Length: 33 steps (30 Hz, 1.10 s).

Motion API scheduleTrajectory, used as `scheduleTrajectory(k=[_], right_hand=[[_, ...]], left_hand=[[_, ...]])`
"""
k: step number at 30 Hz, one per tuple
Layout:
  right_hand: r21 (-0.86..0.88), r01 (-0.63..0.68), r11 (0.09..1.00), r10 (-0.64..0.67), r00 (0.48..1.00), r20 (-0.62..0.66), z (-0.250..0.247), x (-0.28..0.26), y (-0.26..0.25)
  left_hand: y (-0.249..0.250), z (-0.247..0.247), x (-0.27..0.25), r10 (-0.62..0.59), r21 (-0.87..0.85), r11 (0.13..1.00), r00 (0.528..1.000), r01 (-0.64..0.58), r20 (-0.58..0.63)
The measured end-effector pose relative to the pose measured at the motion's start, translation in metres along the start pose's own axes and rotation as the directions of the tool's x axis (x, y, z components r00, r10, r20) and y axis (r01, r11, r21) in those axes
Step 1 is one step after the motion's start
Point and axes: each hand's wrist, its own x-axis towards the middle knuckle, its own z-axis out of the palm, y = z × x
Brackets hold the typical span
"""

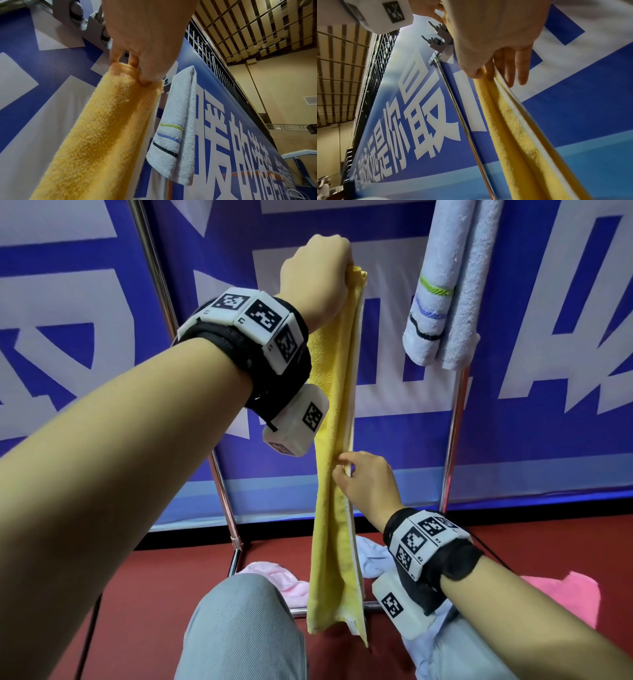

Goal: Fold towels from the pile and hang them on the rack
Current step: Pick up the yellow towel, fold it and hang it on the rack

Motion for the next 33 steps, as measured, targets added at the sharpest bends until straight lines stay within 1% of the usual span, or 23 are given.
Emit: scheduleTrajectory(k=[2, 5, 8, 10, 13, 17, 20, 23, 26, 29, 33], right_hand=[[0.008, -0.007, 1.000, 0.007, 0.999, 0.033, 0.002, -0.001, -0.002], [0.012, -0.076, 0.997, 0.075, 0.995, 0.065, 0.010, -0.001, -0.004], [0.094, -0.141, 0.986, 0.134, 0.988, 0.075, 0.023, 0.003, -0.002], [0.118, -0.189, 0.975, 0.180, 0.980, 0.079, 0.030, 0.005, 0.000], [0.075, -0.246, 0.966, 0.243, 0.969, 0.051, 0.035, 0.011, 0.003], [-0.001, -0.308, 0.952, 0.308, 0.951, 0.011, 0.041, 0.016, 0.010], [-0.017, -0.299, 0.954, 0.298, 0.954, -0.013, 0.045, 0.019, 0.020], [0.010, -0.286, 0.958, 0.286, 0.958, -0.021, 0.045, 0.020, 0.034], [0.028, -0.282, 0.959, 0.282, 0.959, 0.008, 0.045, 0.023, 0.047], [0.090, -0.284, 0.955, 0.281, 0.959, 0.041, 0.042, 0.023, 0.057], [0.108, -0.279, 0.954, 0.265, 0.955, 0.133, 0.037, 0.018, 0.063]], left_hand=[[0.002, 0.000, 0.000, 0.005, 0.009, 1.000, 1.000, -0.005, 0.004], [0.008, 0.000, -0.001, 0.008, 0.019, 1.000, 1.000, -0.008, -0.002], [0.013, 0.000, 0.000, 0.006, 0.030, 1.000, 1.000, -0.005, -0.025], [0.014, -0.001, 0.001, 0.006, 0.035, 0.999, 0.999, -0.004, -0.047], [0.014, -0.003, 0.003, -0.008, 0.036, 0.999, 0.997, 0.011, -0.074], [0.012, -0.004, 0.002, -0.031, 0.032, 0.999, 0.997, 0.033, -0.076], [0.007, -0.004, 0.001, -0.037, 0.041, 0.998, 0.997, 0.040, -0.072], [-0.001, -0.004, 0.000, -0.067, 0.055, 0.996, 0.995, 0.072, -0.074], [-0.008, -0.002, 0.000, -0.097, 0.063, 0.993, 0.994, 0.100, -0.059], [-0.014, 0.002, -0.001, -0.114, 0.069, 0.991, 0.993, 0.115, -0.023], [-0.026, 0.006, -0.002, -0.143, 0.069, 0.987, 0.990, 0.143, 0.007]])
